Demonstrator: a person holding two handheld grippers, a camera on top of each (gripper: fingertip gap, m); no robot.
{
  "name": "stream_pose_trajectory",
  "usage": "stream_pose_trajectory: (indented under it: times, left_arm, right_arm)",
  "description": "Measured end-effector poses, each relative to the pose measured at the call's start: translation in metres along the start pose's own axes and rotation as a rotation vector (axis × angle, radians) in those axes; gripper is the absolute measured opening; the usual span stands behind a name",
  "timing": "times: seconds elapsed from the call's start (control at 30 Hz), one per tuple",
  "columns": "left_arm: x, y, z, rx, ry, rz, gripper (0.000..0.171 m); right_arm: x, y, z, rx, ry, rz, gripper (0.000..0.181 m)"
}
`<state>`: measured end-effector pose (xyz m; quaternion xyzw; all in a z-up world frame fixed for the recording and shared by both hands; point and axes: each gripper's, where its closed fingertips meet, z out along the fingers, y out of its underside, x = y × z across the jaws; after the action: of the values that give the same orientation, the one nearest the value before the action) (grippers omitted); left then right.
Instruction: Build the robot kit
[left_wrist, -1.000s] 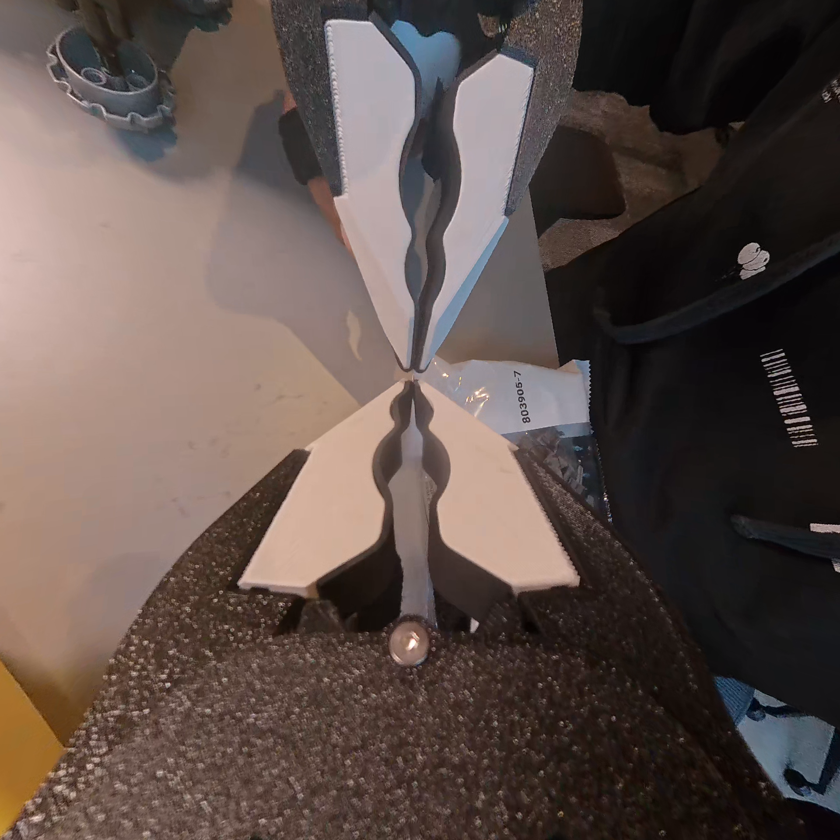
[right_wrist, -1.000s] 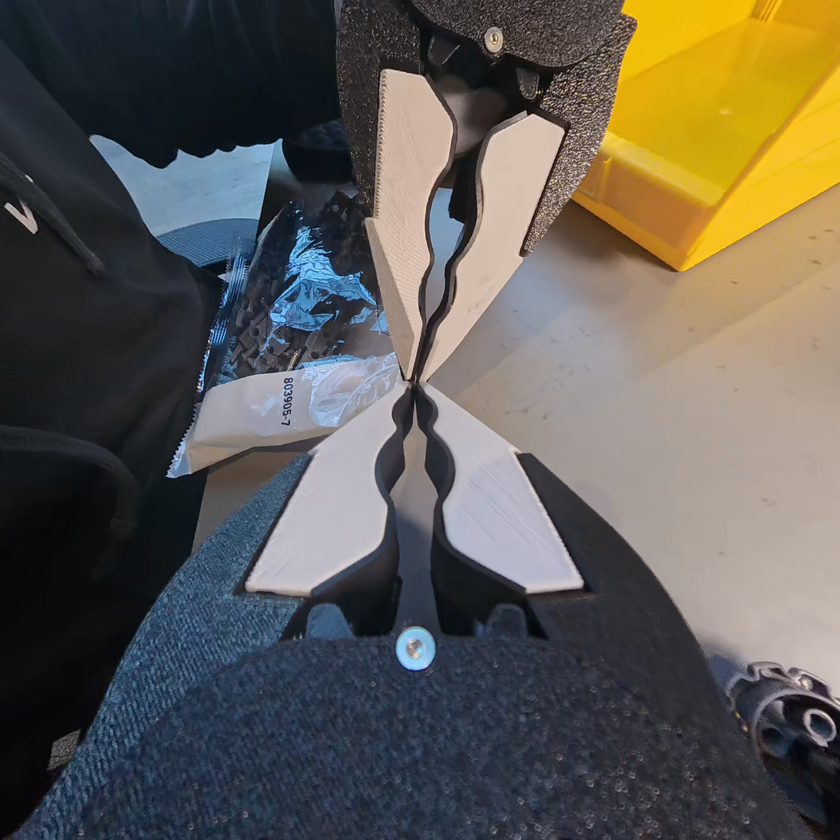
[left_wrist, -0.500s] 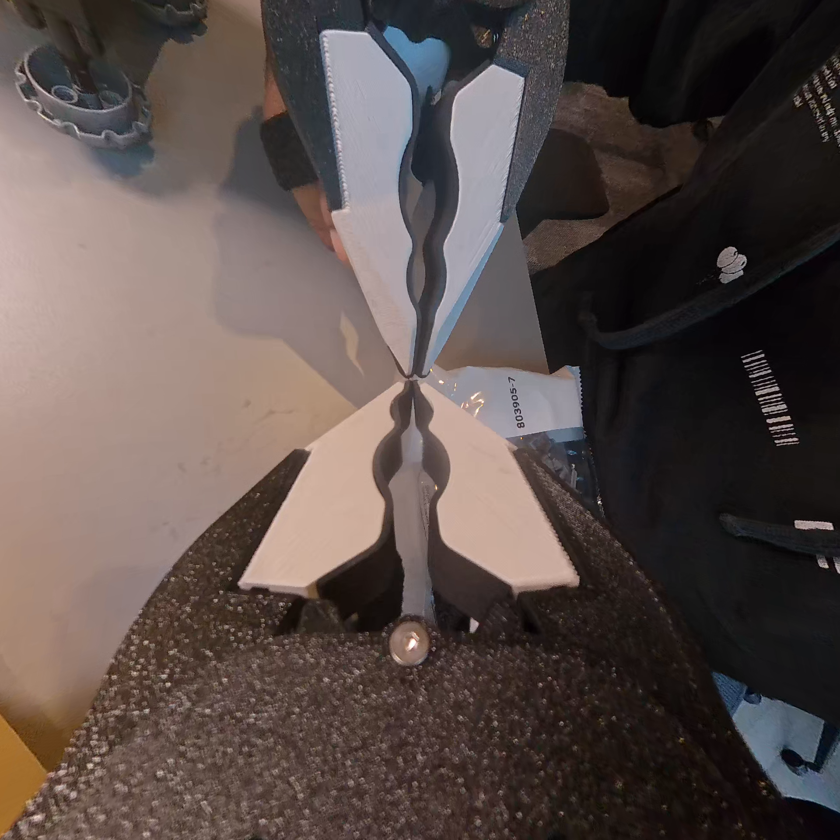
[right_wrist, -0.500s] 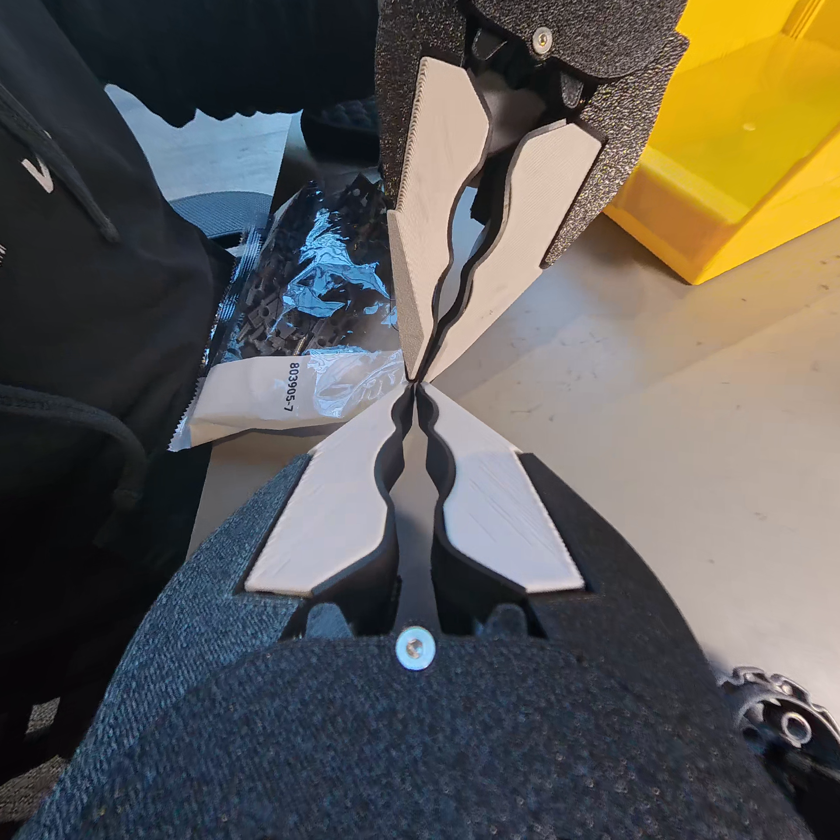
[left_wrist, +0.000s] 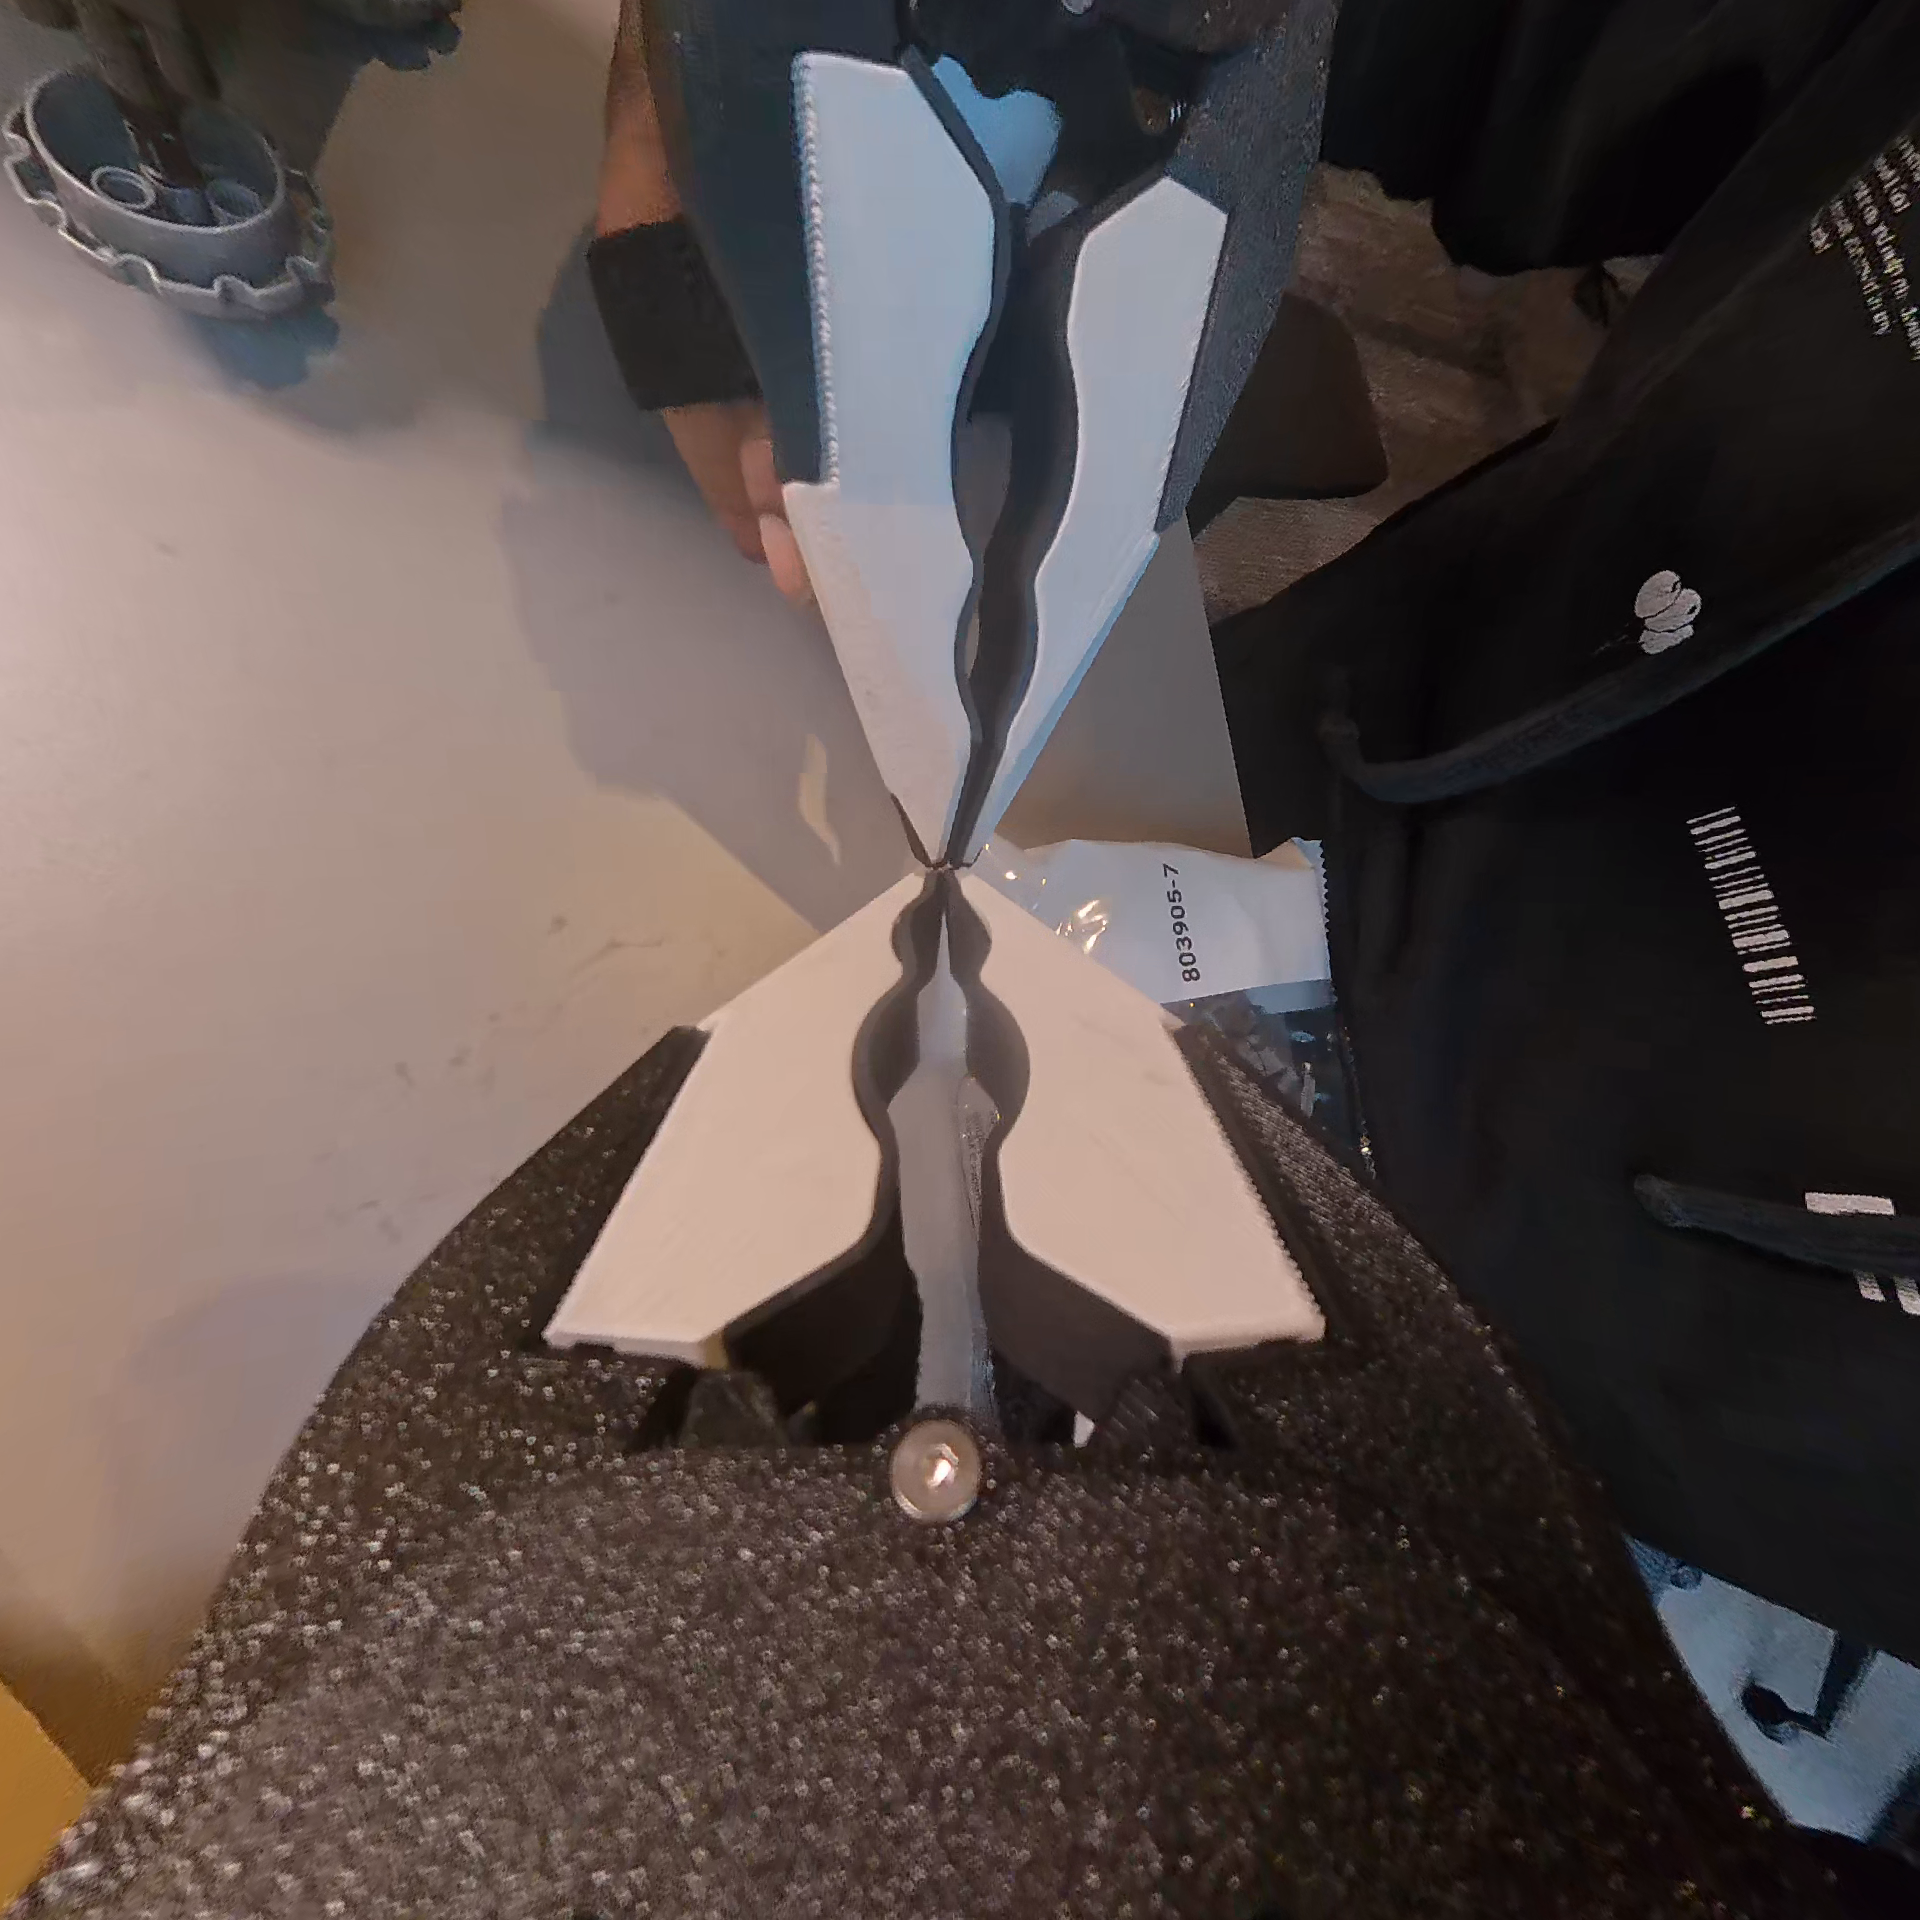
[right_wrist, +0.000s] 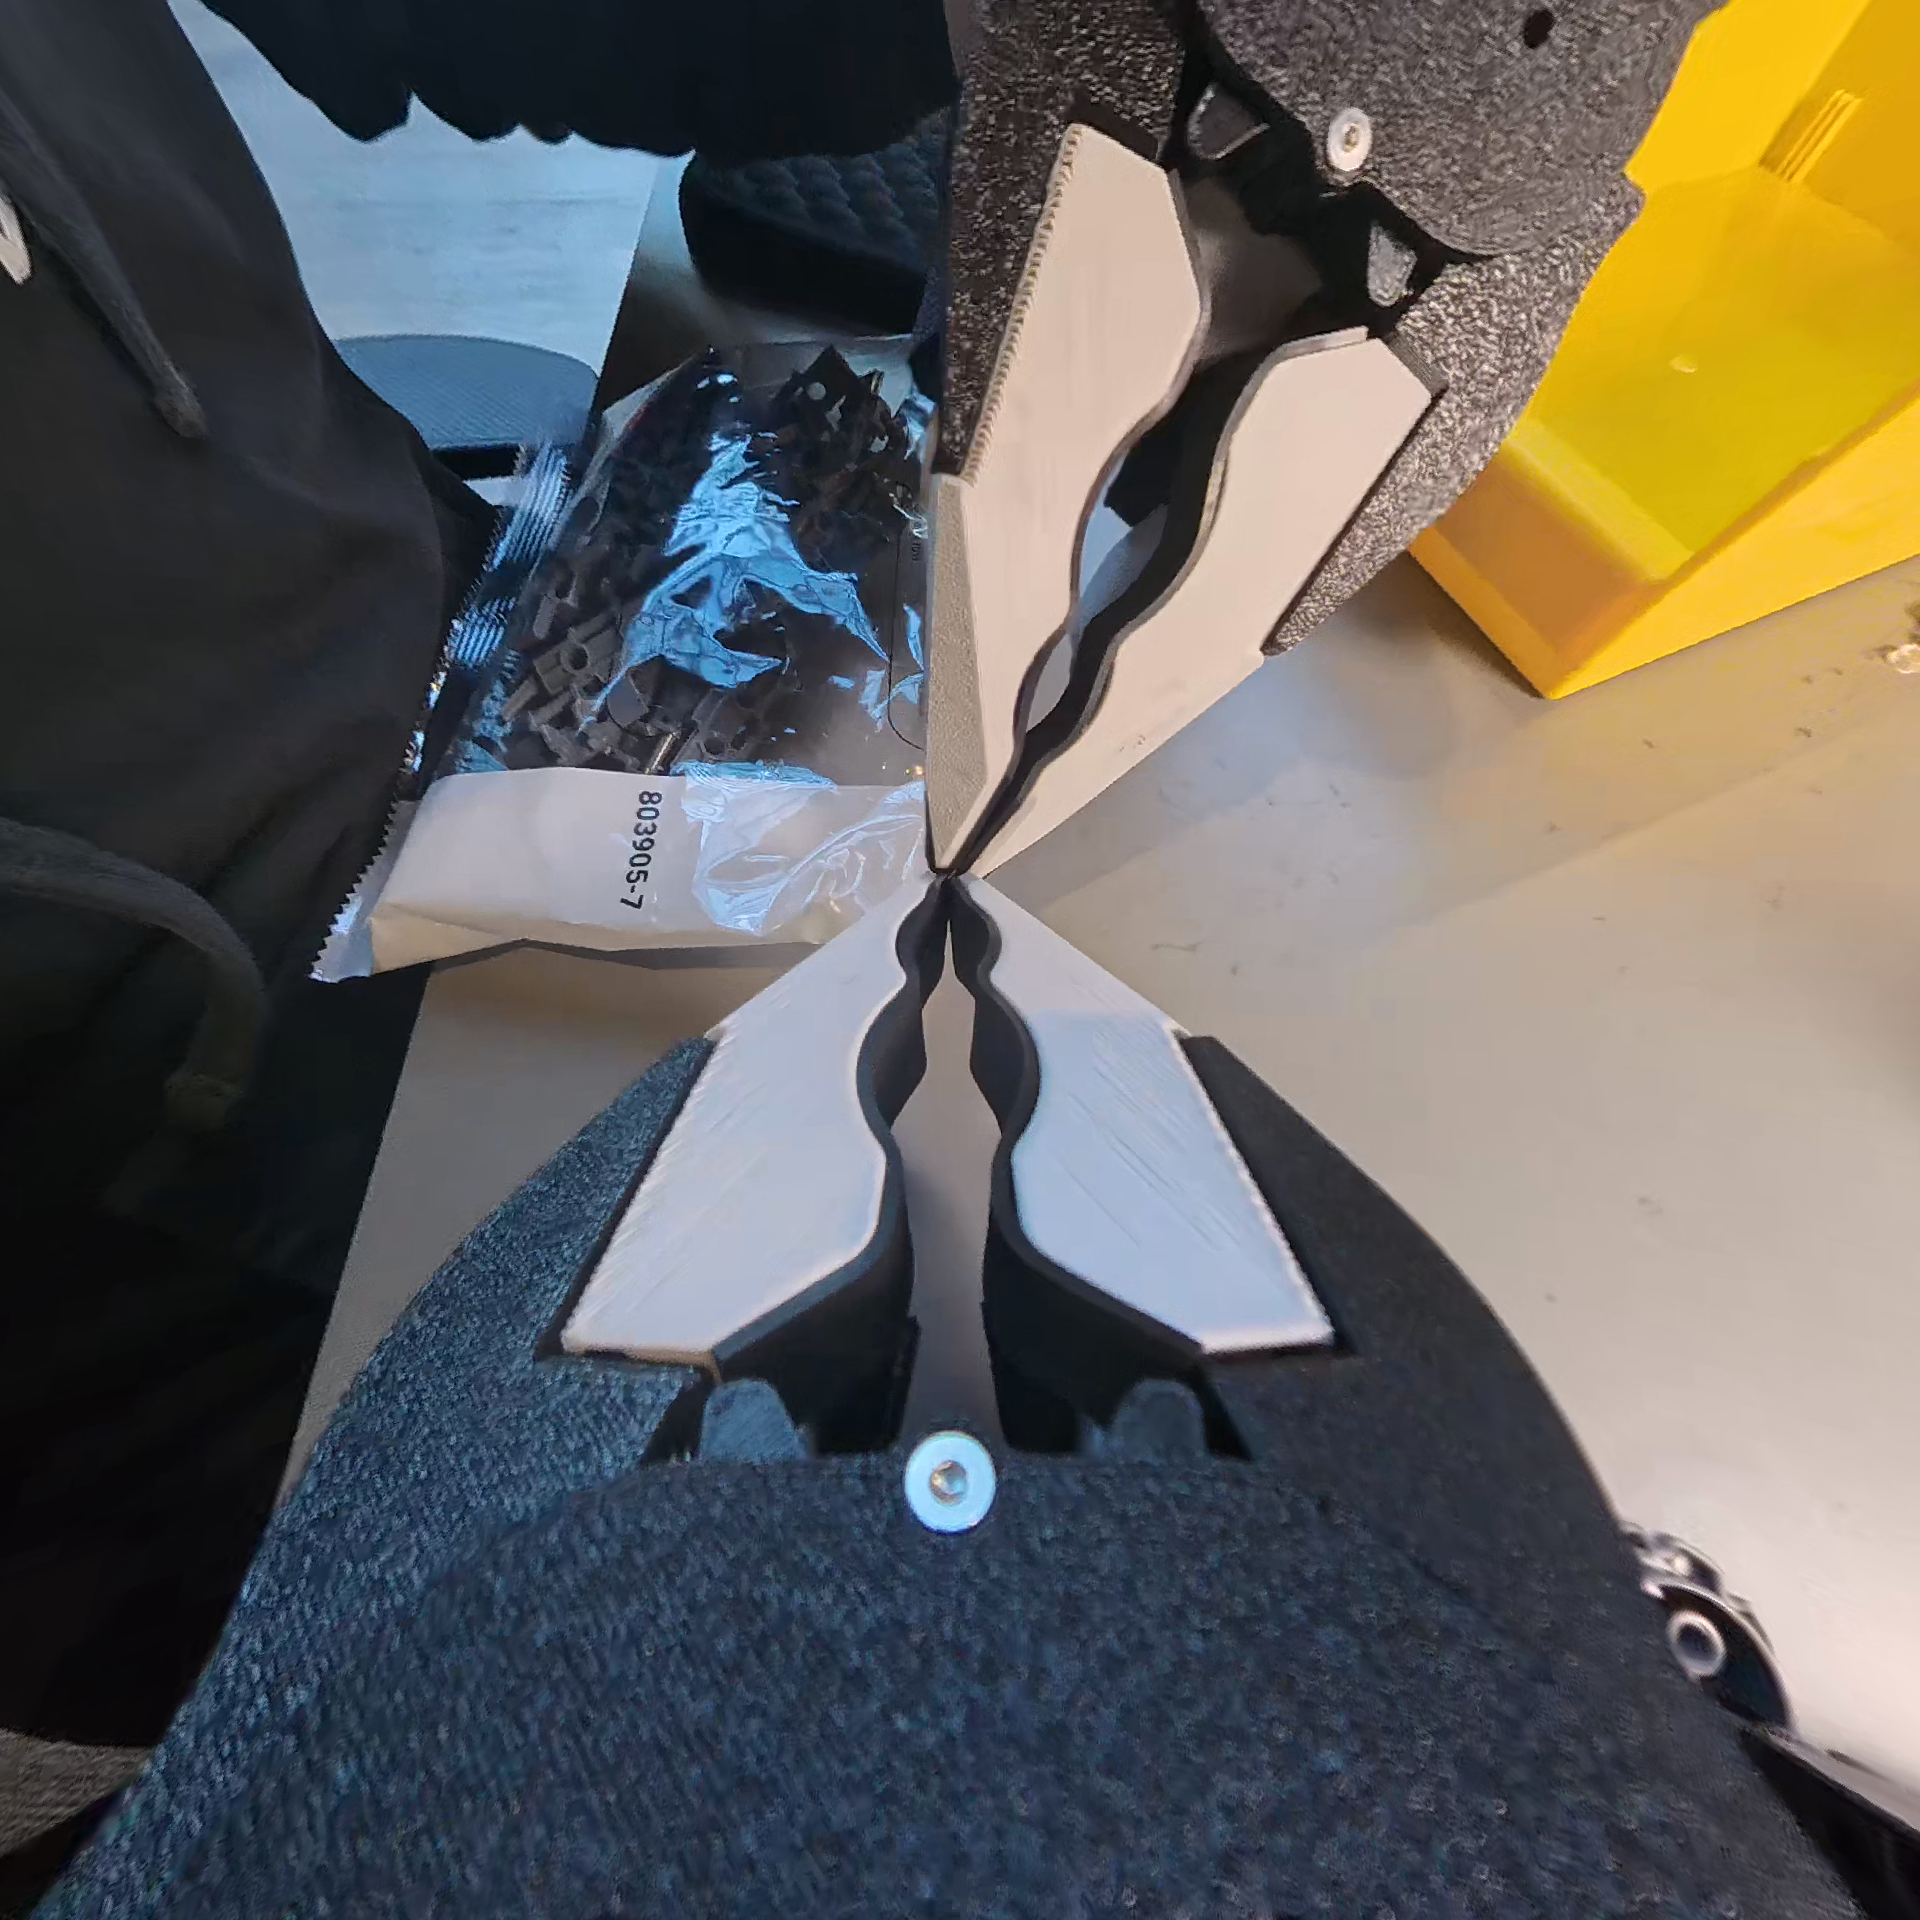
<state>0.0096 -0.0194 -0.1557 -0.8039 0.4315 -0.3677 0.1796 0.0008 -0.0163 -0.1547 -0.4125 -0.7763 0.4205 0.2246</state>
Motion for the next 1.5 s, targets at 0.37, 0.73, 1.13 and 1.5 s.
stream_pose_trajectory:
  times: [0.37, 0.73, 1.13, 1.5]
  left_arm:
    - [-0.001, 0.006, 0.001, 0.027, 0.16, -0.161, 0.0]
    - [-0.015, 0.025, 0.005, -0.048, 0.031, -0.159, 0.0]
    - [0.015, -0.003, -0.028, 0.124, 0.144, -0.105, 0.024]
    - [0.038, 0.014, -0.003, -0.117, 0.406, 0.024, 0.044]
  right_arm:
    - [-0.002, 0.002, 0.005, -0.113, 0.268, -0.536, 0.0]
    - [-0.031, 0.004, 0.01, -0.164, 0.228, -0.727, 0.0]
    - [-0.013, -0.035, -0.019, 0.129, 0.148, -0.29, 0.0]
    - [-0.025, -0.056, -0.025, 0.166, 0.065, -0.313, 0.0]
